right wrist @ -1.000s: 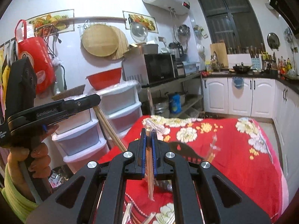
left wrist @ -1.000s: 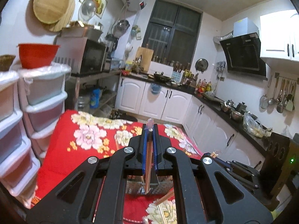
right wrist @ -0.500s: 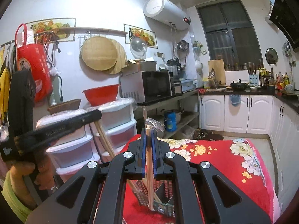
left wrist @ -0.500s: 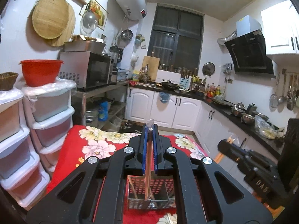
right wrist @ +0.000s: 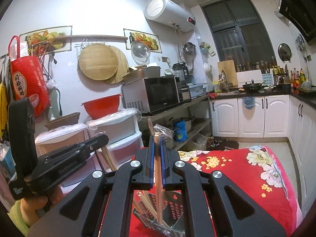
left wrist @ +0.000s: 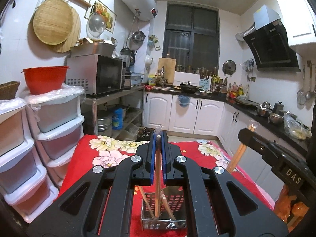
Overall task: Organize utensils
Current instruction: 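Lift both held chopstick pairs up over the grey caddy, then lower the left tool's pair into the caddy and open it while the right tool releases its pair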
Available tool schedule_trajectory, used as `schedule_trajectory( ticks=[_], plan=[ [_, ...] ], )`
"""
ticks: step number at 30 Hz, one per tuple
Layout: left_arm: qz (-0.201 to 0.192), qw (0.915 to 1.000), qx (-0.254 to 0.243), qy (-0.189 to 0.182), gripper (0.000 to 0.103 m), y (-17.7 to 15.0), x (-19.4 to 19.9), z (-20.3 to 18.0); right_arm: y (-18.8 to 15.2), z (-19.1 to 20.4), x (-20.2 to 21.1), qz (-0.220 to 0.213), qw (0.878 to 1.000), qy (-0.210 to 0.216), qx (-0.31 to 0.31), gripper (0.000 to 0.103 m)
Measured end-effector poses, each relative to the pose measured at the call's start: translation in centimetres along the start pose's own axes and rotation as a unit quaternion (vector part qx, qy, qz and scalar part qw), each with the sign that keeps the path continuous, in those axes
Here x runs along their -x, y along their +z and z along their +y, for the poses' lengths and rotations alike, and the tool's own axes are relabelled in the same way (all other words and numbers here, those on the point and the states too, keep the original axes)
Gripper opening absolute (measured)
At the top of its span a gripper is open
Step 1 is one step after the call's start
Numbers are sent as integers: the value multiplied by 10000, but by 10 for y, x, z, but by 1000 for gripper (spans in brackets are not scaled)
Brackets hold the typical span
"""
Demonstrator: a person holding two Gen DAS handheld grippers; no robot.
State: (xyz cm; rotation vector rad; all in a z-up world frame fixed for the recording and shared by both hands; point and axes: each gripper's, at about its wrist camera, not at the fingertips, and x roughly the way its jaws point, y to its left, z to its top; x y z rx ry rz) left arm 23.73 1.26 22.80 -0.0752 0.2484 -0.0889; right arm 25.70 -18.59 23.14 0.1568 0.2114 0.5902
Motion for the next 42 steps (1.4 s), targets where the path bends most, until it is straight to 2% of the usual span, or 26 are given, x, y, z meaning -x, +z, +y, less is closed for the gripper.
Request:
schedule_trajectory(
  ticks=[8,17,37,42],
  plan=[
    [172,9998,-6,79,1,-15,-23,-1,-8,-10,-23,45,9999,-46,-109,6],
    [445,9987,125,210,1,-39,-49,9,-31,-18,-41,162,9998,-133,-25,6],
    [891,9949,371,298,1,-86,-75,19,-75,-46,-83,1260,9912,-404,51,6],
    [949,9940,443,304,1,-90,-73,22,-76,-50,-84,1359,9897,-440,-7,7]
  ],
)
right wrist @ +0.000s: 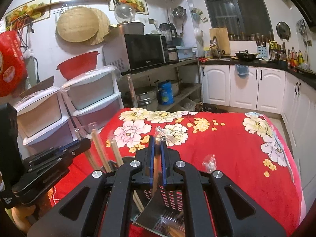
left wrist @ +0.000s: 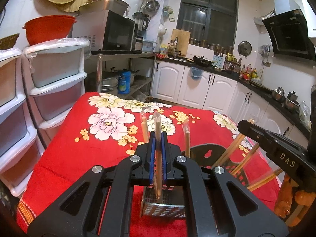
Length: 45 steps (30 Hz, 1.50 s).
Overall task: Organize utensils
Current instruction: 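Lower the left tool's pair into the caddy and open it while the right tool releases its pair, then move both open tools back down to the wrapped chopstick pile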
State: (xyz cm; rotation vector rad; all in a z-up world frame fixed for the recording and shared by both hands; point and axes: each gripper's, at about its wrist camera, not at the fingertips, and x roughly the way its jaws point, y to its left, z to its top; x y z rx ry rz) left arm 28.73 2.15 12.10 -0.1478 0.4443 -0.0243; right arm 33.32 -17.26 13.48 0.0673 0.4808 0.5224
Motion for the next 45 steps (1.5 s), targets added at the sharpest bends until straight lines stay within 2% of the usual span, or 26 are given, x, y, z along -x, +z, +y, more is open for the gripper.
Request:
schedule_trajectory(
  ticks=[1,5,7,12,22,24,28,30,34,36,45],
  plan=[
    [4,10000,16,2,1,-1,0,1,0,0,1,5,10000,-2,-14,8],
    [39,9999,94,-8,5,-5,5,4,-1,1,5,-4,10000,28,-61,21],
    [32,10000,65,-12,12,-7,9,4,-2,1,7,-13,10000,46,-68,21],
    [81,9999,97,-52,18,-11,14,3,-6,-1,14,-21,9999,18,-122,27],
    [168,9997,83,-151,49,-19,31,6,-16,10,40,-61,9999,-63,98,38],
    [143,9997,111,-190,58,-21,37,7,-18,13,47,-85,9998,-85,165,41],
    [72,9997,122,-212,67,-25,51,9,-23,18,64,-112,9996,-120,244,43],
    [58,9997,119,-216,78,-27,56,9,-25,20,72,-134,9994,-148,266,45],
    [30,9998,96,-186,84,-34,68,8,-28,25,85,-179,9994,-159,260,51],
    [9,9998,113,-168,91,-38,74,7,-31,27,91,-184,9995,-135,229,55],
    [-35,9998,167,31,91,-53,98,17,-53,39,109,-37,9994,-93,339,63]
  ],
)
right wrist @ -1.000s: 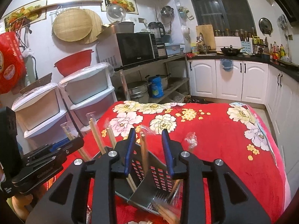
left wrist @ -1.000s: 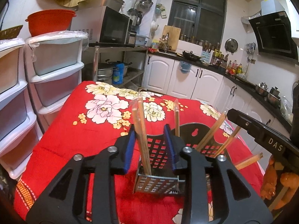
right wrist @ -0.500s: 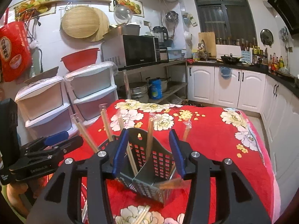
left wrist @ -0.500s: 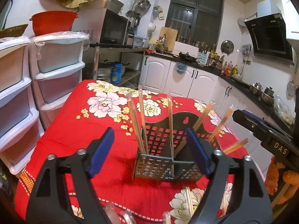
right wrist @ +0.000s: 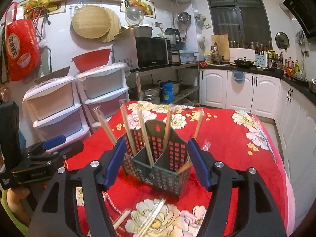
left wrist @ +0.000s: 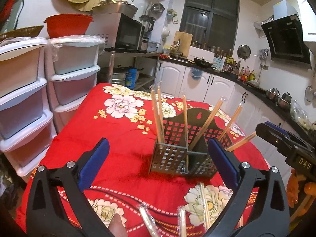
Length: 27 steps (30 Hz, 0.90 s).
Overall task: Organize utensils
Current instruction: 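Move both open tools back down to the wrapped chopstick pile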
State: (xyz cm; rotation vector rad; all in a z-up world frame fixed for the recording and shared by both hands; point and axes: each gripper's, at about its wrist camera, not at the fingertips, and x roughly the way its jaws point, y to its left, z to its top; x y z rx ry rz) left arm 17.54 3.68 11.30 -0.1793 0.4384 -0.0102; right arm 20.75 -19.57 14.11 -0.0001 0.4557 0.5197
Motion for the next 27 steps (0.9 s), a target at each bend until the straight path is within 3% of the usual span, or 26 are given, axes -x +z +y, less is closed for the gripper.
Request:
schedule_trajectory(
  ticks=[11,27],
  plan=[
    [95,9998,161,110,91,-20,22,21,-26,12,15,235,9997,-11,42,67],
    [361,9989,208,225,91,-50,29,44,-70,17,6,842,9964,-25,80,69]
  ],
)
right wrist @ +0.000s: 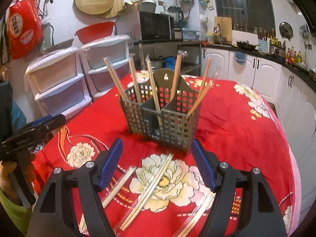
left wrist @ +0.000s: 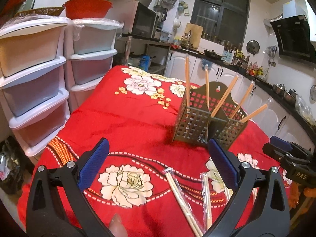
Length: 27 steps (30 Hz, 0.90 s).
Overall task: Organize utensils
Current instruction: 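Move both open tools back down to the wrapped chopstick pile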
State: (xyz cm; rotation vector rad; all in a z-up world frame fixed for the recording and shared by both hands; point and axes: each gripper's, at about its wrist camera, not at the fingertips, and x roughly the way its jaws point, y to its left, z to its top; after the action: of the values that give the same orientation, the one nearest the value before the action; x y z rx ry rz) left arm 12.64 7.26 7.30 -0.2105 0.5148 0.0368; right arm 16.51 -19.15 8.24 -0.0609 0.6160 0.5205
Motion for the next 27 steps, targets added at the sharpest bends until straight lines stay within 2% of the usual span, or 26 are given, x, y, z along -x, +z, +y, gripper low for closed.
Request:
schedule_trajectory(
  ticks=[17,27],
  plan=[
    [497,9988,21,40,91,-31,-12,6,-32,-5,-22,486,9987,-115,-76,69],
    [877,9961,50,-101,91,-49,-33,6,-28,-11,-67,944,9950,-322,58,69]
  ],
)
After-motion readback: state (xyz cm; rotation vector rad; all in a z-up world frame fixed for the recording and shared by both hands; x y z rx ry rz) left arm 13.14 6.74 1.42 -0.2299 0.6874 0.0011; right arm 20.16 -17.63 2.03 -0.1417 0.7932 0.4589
